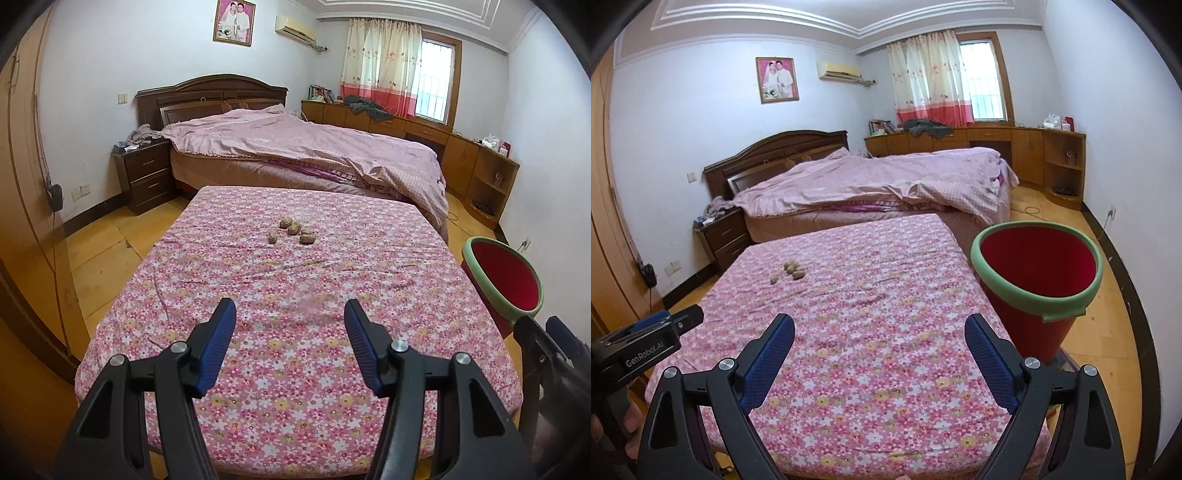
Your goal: Collect trash
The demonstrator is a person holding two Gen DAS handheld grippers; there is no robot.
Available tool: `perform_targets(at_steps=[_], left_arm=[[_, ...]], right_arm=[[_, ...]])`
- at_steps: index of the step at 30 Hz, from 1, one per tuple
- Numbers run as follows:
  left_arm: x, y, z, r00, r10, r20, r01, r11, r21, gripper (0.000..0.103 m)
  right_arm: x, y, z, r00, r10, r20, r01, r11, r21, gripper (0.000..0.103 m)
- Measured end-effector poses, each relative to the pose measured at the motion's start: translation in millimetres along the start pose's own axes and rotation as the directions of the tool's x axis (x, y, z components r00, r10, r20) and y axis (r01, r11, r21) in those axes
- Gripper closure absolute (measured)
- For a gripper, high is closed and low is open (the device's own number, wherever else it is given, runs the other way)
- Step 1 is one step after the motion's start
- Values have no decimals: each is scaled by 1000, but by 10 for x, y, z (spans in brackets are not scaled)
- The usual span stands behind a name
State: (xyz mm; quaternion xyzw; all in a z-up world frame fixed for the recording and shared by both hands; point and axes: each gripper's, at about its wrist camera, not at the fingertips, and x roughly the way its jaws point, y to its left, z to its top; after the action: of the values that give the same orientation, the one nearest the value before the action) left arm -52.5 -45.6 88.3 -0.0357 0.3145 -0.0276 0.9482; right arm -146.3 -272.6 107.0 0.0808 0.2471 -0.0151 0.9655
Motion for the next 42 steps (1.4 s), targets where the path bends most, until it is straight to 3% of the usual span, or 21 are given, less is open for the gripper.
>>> perform_targets(at_steps=[42], left_arm=[[-17, -33, -57, 1000, -14, 3, 14, 1000, -9, 42]], right_arm=[[-11, -3, -68, 999, -30, -13, 30, 1000, -4, 9]])
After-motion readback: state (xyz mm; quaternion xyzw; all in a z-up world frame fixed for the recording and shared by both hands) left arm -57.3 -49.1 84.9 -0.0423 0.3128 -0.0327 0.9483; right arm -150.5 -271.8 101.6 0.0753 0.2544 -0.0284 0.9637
